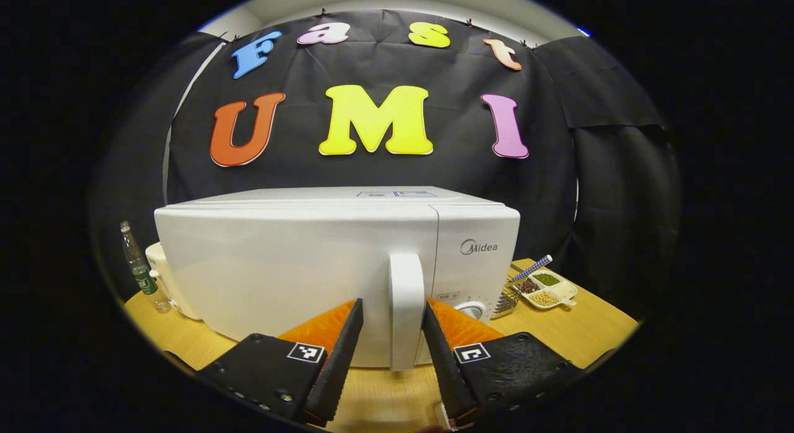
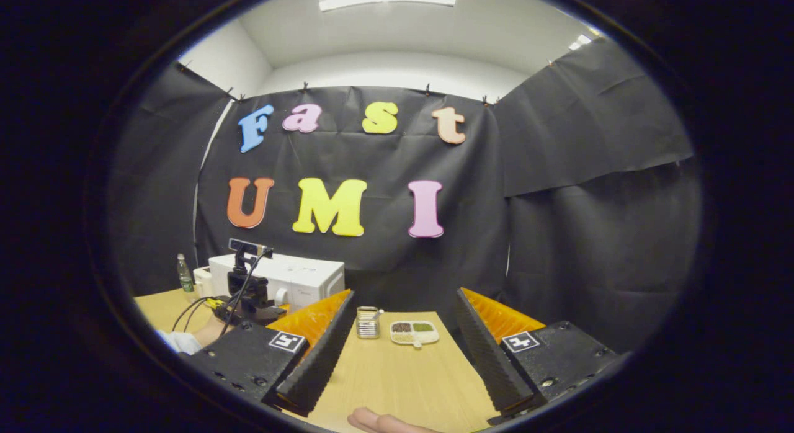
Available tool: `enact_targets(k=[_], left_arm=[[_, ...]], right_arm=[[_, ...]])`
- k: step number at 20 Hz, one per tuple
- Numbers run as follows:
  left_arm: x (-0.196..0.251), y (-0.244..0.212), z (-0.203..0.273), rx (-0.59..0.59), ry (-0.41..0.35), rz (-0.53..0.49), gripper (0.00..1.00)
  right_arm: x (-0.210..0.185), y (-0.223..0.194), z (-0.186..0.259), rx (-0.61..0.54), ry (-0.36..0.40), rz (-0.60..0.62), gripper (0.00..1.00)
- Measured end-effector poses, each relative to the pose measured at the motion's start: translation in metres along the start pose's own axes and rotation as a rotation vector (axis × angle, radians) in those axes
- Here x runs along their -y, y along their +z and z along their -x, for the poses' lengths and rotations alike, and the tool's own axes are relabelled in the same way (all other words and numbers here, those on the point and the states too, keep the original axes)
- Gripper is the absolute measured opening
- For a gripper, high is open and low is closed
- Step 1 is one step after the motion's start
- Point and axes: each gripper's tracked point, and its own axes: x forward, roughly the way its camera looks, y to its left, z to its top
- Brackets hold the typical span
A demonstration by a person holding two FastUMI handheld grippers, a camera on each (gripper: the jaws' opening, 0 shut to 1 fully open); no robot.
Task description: Open the microwave oven with the left hand, put the food in, and close the microwave oven.
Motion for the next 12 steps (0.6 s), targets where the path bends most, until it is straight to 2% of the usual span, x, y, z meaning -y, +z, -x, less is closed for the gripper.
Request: enact_targets(k=[1,3,4,5,6,7,8,9,10,11,12], left_arm=[[0.0,0.002,-0.004,0.005,0.005,0.009,0.61],[0.01,0.0,-0.005,0.006,-0.022,0.028,0.55],[0.013,0.0,-0.006,0.003,-0.029,0.02,0.26],[0.01,-0.003,-0.004,-0.011,-0.02,0.004,0.17],[0.009,-0.008,-0.004,-0.037,-0.013,-0.001,0.19],[0.009,-0.008,-0.003,-0.041,-0.014,-0.003,0.09],[0.01,-0.006,-0.004,-0.044,-0.024,0.009,0.14],[0.011,-0.012,-0.006,-0.062,-0.032,0.031,0.1],[0.011,-0.011,-0.004,-0.073,-0.045,0.03,0.06],[0.012,-0.012,-0.002,-0.075,-0.053,0.034,0.06],[0.011,-0.011,0.0,-0.074,-0.06,0.029,0.06]], right_arm=[[0.001,-0.003,-0.001,-0.007,0.0,-0.005,1.0],[0.0,-0.011,-0.001,-0.031,0.019,-0.028,1.0],[-0.004,-0.015,-0.001,-0.047,0.042,-0.038,1.0],[-0.006,-0.019,-0.001,-0.063,0.055,-0.049,1.0],[-0.006,-0.023,-0.001,-0.077,0.061,-0.056,1.0],[-0.005,-0.026,-0.001,-0.088,0.066,-0.063,1.0],[-0.003,-0.029,-0.001,-0.097,0.062,-0.067,0.94],[0.001,-0.031,-0.001,-0.108,0.051,-0.071,1.0],[0.003,-0.032,0.0,-0.117,0.04,-0.074,0.93],[0.003,-0.033,0.002,-0.122,0.037,-0.071,1.0],[0.002,-0.032,0.003,-0.121,0.041,-0.066,1.0]])
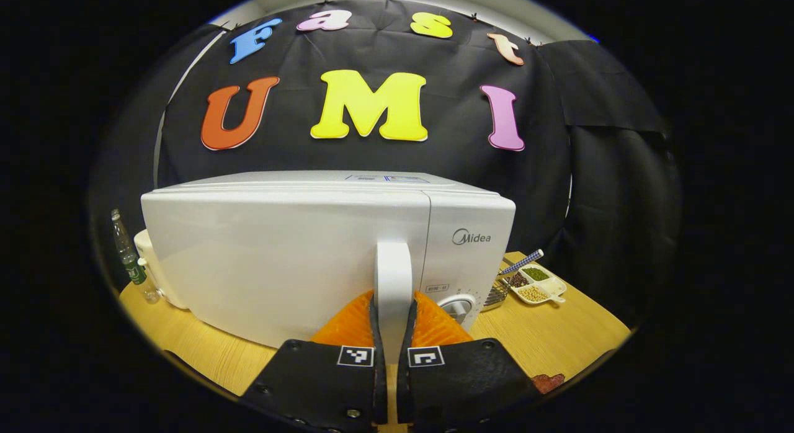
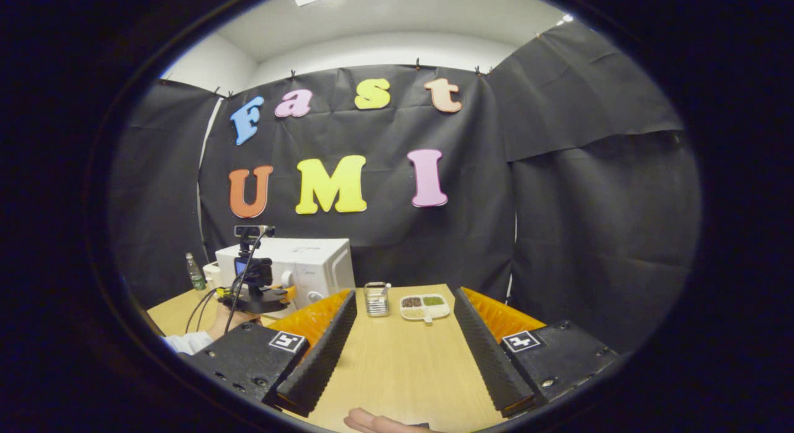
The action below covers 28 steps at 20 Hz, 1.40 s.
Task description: Open the microwave oven with the left hand, put the food in, and close the microwave oven.
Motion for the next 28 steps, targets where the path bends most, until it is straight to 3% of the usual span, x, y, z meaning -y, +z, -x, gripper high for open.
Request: enact_targets(k=[1,2,3,8,9,10,11,12,13,14,15,19,20,21,25,26,27,28], left_arm=[[0.0,-0.001,0.001,-0.003,-0.001,0.004,0.06],[0.0,-0.002,0.002,-0.002,0.001,0.013,0.06],[0.001,-0.002,0.01,0.003,0.005,0.019,0.06],[-0.002,-0.009,0.052,0.051,-0.049,0.017,0.06],[-0.005,-0.013,0.061,0.043,-0.049,0.011,0.06],[-0.007,-0.014,0.07,0.046,-0.047,-0.003,0.06],[-0.01,-0.014,0.078,0.046,-0.049,-0.007,0.06],[-0.012,-0.017,0.086,0.042,-0.057,-0.003,0.06],[-0.014,-0.019,0.094,0.043,-0.066,0.002,0.06],[-0.016,-0.021,0.101,0.044,-0.074,0.003,0.06],[-0.019,-0.021,0.109,0.047,-0.08,-0.003,0.06],[-0.037,-0.03,0.143,0.05,-0.064,-0.027,0.05],[-0.043,-0.032,0.153,0.053,-0.067,-0.02,0.0],[-0.048,-0.034,0.162,0.048,-0.063,-0.012,0.11],[-0.078,-0.041,0.2,0.046,-0.049,0.001,0.11],[-0.088,-0.043,0.209,0.05,-0.037,-0.002,0.16],[-0.099,-0.045,0.219,0.051,-0.022,-0.01,0.07],[-0.11,-0.047,0.229,0.046,-0.004,-0.009,0.16]], right_arm=[[-0.002,0.002,0.004,0.005,0.004,0.004,1.0],[-0.004,0.007,0.008,0.014,0.006,0.012,0.93],[-0.005,0.01,0.011,0.025,0.004,0.022,1.0],[-0.019,0.02,0.02,0.052,0.013,0.045,1.0],[-0.024,0.019,0.021,0.048,0.016,0.04,0.93],[-0.028,0.019,0.023,0.043,0.018,0.035,1.0],[-0.032,0.019,0.026,0.042,0.017,0.031,0.93],[-0.036,0.021,0.028,0.046,0.017,0.03,1.0],[-0.041,0.024,0.03,0.051,0.019,0.032,1.0],[-0.046,0.025,0.032,0.055,0.019,0.037,0.93],[-0.05,0.026,0.034,0.06,0.019,0.046,1.0],[-0.068,0.026,0.037,0.064,0.011,0.083,1.0],[-0.073,0.024,0.036,0.057,0.014,0.09,1.0],[-0.077,0.024,0.036,0.054,0.016,0.096,1.0],[-0.093,0.026,0.034,0.063,0.016,0.109,1.0],[-0.098,0.027,0.034,0.063,0.023,0.105,1.0],[-0.104,0.025,0.033,0.061,0.031,0.098,1.0],[-0.11,0.024,0.032,0.057,0.041,0.092,1.0]])
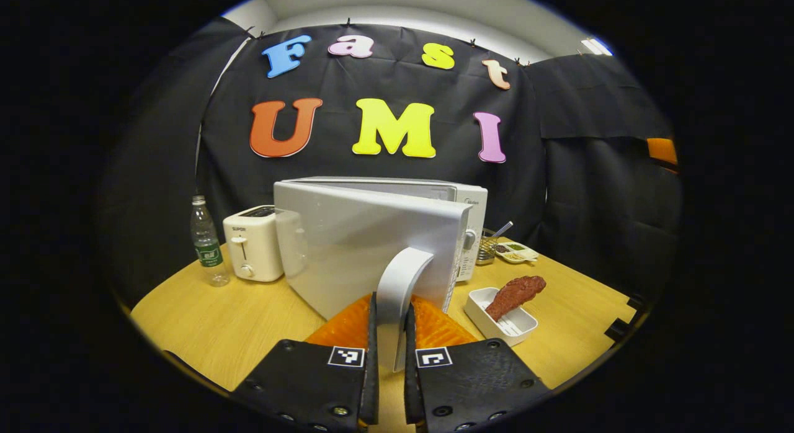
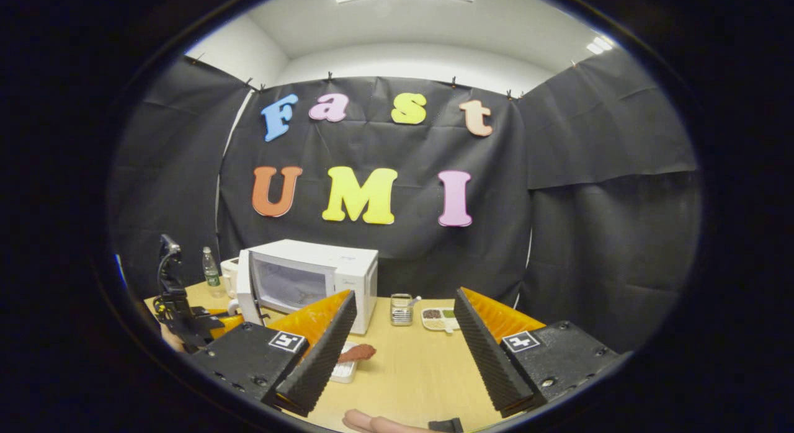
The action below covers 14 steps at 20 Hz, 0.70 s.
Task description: Open the microwave oven with the left hand, put the food in, and close the microwave oven.
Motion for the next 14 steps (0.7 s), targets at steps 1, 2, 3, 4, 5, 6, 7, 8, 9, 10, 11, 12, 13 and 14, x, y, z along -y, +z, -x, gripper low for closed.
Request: enact_targets(k=[1,2,3,4,5,6,7,8,9,10,11,12,13,14], left_arm=[[-0.015,-0.002,0.01,-0.007,0.028,0.019,0.16],[-0.031,-0.005,0.021,-0.016,0.081,0.056,0.17],[-0.044,-0.01,0.029,-0.037,0.117,0.088,0.24],[-0.057,-0.012,0.039,-0.051,0.15,0.107,0.53],[-0.065,-0.01,0.05,-0.05,0.172,0.109,0.62],[-0.074,-0.007,0.06,-0.045,0.198,0.104,0.82],[-0.078,-0.004,0.07,-0.043,0.206,0.101,0.83],[-0.082,0.002,0.079,-0.033,0.221,0.095,0.79],[-0.088,0.006,0.088,-0.026,0.237,0.081,0.91],[-0.091,0.012,0.096,-0.012,0.247,0.065,0.92],[-0.094,0.021,0.105,0.002,0.256,0.053,0.92],[-0.095,0.027,0.114,0.017,0.259,0.041,0.92],[-0.094,0.038,0.123,0.041,0.262,0.037,0.92],[-0.094,0.046,0.131,0.054,0.265,0.031,0.92]], right_arm=[[-0.005,-0.001,-0.001,-0.005,0.01,-0.004,1.0],[-0.009,-0.002,-0.003,-0.009,0.019,-0.004,1.0],[-0.013,-0.003,-0.007,-0.013,0.026,-0.001,1.0],[-0.016,-0.004,-0.01,-0.018,0.028,0.002,1.0],[-0.017,-0.006,-0.015,-0.023,0.029,0.005,1.0],[-0.018,-0.008,-0.02,-0.029,0.026,0.008,1.0],[-0.018,-0.012,-0.025,-0.04,0.021,0.008,0.93],[-0.018,-0.015,-0.03,-0.051,0.02,0.003,0.94],[-0.018,-0.019,-0.037,-0.064,0.019,-0.003,0.94],[-0.017,-0.024,-0.043,-0.077,0.016,-0.011,0.94],[-0.016,-0.03,-0.05,-0.095,0.016,-0.018,0.93],[-0.016,-0.036,-0.056,-0.115,0.019,-0.026,0.94],[-0.016,-0.043,-0.064,-0.138,0.025,-0.037,1.0],[-0.016,-0.051,-0.071,-0.167,0.034,-0.046,1.0]])
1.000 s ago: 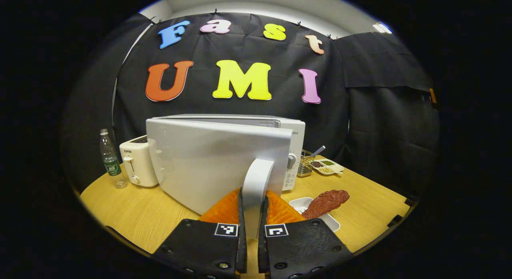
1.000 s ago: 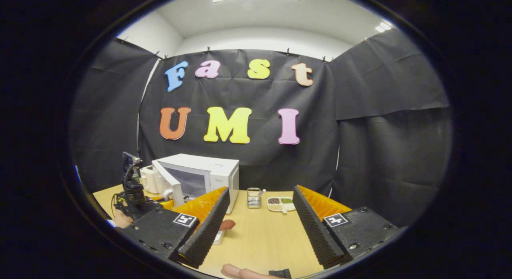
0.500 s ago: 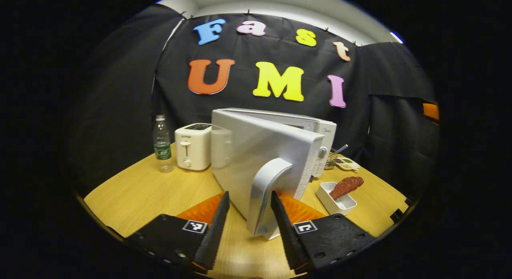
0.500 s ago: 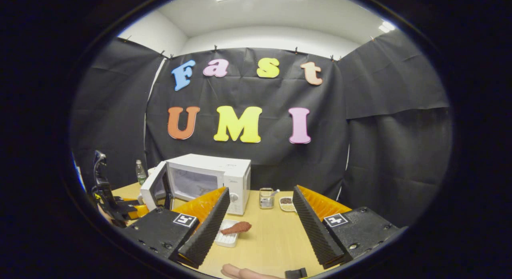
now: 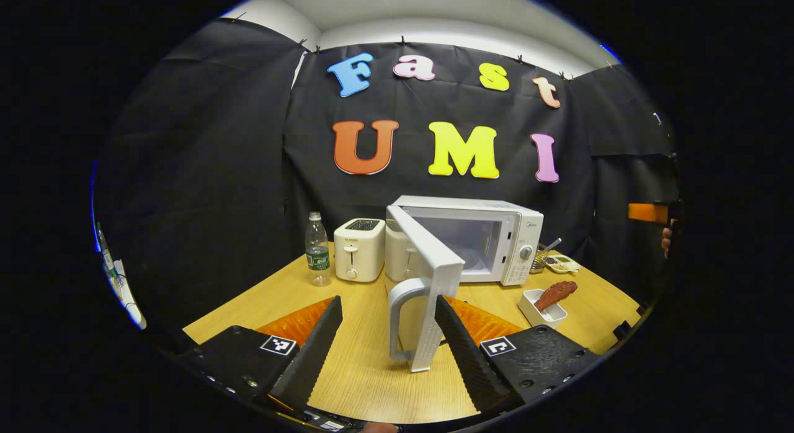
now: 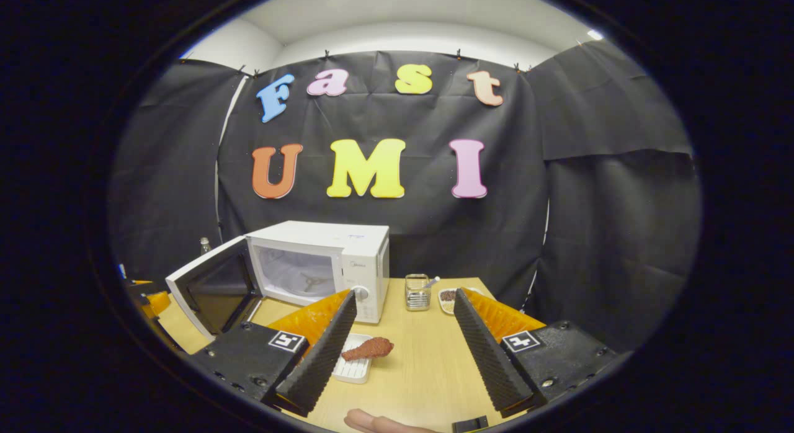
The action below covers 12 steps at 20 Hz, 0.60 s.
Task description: Open the microwave oven with the left hand, put the food in, and close the microwave oven.
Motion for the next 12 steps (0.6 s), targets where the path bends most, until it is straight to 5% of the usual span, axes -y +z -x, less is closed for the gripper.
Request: enact_targets(k=[2,3,9,10,11,12], left_arm=[[-0.002,0.016,0.015,0.032,0.014,-0.01,0.92],[-0.002,0.024,0.022,0.046,0.022,-0.019,0.92],[0.009,0.07,0.056,0.15,0.035,-0.061,0.92],[0.014,0.076,0.06,0.162,0.029,-0.059,0.92],[0.018,0.081,0.065,0.174,0.022,-0.056,0.92],[0.02,0.087,0.068,0.193,0.019,-0.051,0.92]], right_arm=[[-0.002,-0.016,-0.018,-0.065,0.035,-0.022,0.94],[-0.004,-0.026,-0.027,-0.102,0.054,-0.03,1.0],[-0.018,-0.088,-0.08,-0.378,0.217,-0.101,1.0],[-0.019,-0.097,-0.089,-0.423,0.244,-0.128,0.9],[-0.019,-0.108,-0.097,-0.478,0.273,-0.16,0.94],[-0.02,-0.12,-0.104,-0.544,0.303,-0.21,0.82]])
